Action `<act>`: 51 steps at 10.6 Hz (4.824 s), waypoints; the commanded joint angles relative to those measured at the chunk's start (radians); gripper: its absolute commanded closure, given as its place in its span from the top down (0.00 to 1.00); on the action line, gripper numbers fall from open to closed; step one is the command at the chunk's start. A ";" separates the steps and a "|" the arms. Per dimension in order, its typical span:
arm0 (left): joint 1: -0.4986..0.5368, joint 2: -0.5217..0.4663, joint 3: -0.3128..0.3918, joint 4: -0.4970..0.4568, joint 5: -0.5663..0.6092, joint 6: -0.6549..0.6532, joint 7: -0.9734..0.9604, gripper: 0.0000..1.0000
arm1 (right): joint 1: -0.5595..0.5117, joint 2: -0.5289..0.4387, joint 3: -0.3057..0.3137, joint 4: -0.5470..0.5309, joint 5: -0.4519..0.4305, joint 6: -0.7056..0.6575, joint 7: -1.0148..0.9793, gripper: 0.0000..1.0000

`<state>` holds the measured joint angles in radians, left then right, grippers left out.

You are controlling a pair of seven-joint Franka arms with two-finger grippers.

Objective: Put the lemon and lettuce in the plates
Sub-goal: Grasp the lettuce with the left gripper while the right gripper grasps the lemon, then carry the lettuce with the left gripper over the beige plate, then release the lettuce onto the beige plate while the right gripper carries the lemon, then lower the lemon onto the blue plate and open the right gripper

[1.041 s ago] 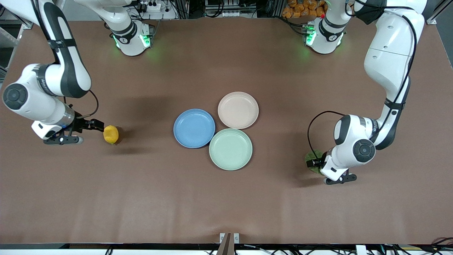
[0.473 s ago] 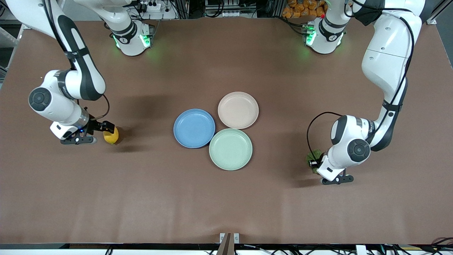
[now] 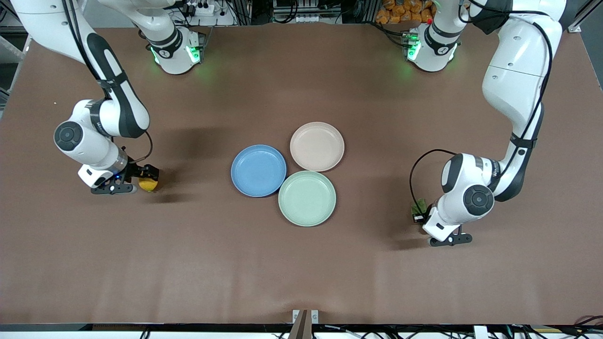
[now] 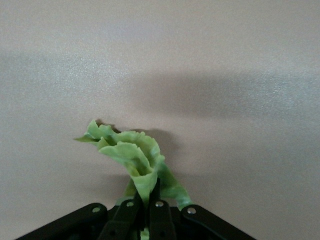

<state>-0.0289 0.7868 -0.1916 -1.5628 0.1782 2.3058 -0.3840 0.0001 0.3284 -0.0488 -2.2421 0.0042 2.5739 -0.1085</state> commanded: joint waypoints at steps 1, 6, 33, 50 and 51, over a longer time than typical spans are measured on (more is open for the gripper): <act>-0.011 -0.027 -0.002 -0.008 0.035 0.004 -0.018 0.00 | 0.003 0.014 -0.002 -0.010 0.014 0.037 -0.011 1.00; -0.011 -0.157 -0.038 -0.116 0.033 -0.025 -0.026 0.00 | 0.003 0.050 -0.002 -0.025 0.014 0.104 -0.014 1.00; -0.286 -0.258 -0.379 -0.385 0.029 0.034 -0.731 0.63 | 0.062 0.015 0.168 0.213 0.014 -0.225 0.252 0.41; -0.240 -0.285 -0.051 -0.218 0.098 0.021 -0.455 1.00 | 0.449 0.153 0.165 0.242 -0.003 -0.071 0.822 0.41; -0.235 -0.285 -0.037 -0.218 0.096 0.009 -0.420 1.00 | 0.460 0.168 0.164 0.252 -0.003 -0.066 0.832 0.42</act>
<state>-0.2589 0.5179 -0.2505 -1.7774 0.2527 2.3352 -0.8395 0.4398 0.4653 0.1209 -2.0226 0.0070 2.4989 0.6849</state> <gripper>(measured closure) 0.000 0.379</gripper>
